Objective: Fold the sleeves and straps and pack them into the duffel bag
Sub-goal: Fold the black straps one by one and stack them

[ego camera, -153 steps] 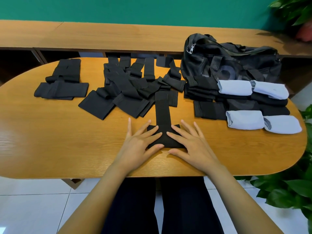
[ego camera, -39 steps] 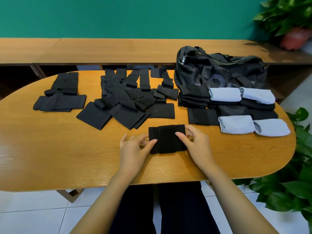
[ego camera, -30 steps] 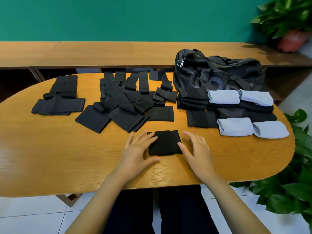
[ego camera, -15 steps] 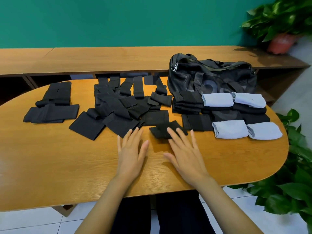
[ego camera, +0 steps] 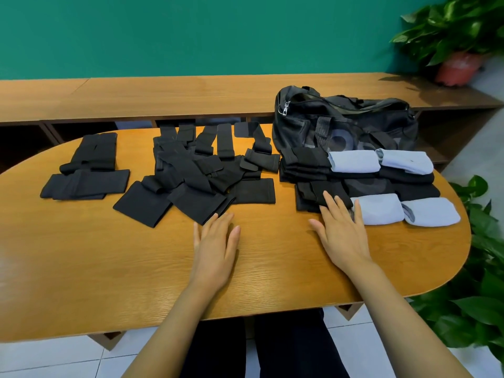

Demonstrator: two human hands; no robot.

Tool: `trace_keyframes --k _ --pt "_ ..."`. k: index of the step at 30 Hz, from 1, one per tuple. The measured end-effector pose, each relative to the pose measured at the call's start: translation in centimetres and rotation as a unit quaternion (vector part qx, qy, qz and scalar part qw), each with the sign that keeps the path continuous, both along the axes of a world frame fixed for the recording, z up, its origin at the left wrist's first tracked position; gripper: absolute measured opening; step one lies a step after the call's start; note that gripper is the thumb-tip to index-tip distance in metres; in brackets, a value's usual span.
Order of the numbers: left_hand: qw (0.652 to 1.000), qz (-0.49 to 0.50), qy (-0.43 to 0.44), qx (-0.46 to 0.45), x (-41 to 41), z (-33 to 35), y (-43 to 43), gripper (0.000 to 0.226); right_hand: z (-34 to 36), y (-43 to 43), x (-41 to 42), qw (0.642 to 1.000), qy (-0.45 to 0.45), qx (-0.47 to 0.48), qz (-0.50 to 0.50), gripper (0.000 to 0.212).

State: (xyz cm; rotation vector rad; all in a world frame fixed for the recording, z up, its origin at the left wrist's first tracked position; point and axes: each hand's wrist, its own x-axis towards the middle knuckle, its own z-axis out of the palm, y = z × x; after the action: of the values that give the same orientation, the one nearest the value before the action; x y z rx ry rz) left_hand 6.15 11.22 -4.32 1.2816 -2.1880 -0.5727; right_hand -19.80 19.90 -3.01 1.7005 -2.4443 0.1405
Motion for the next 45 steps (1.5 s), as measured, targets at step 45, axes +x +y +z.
trace_keyframes --k 45 --pt "0.985 0.033 -0.167 -0.003 0.1 0.8 -2.3 0.069 -0.3 1.3 7.2 0.969 -0.132 -0.074 0.197 0.067"
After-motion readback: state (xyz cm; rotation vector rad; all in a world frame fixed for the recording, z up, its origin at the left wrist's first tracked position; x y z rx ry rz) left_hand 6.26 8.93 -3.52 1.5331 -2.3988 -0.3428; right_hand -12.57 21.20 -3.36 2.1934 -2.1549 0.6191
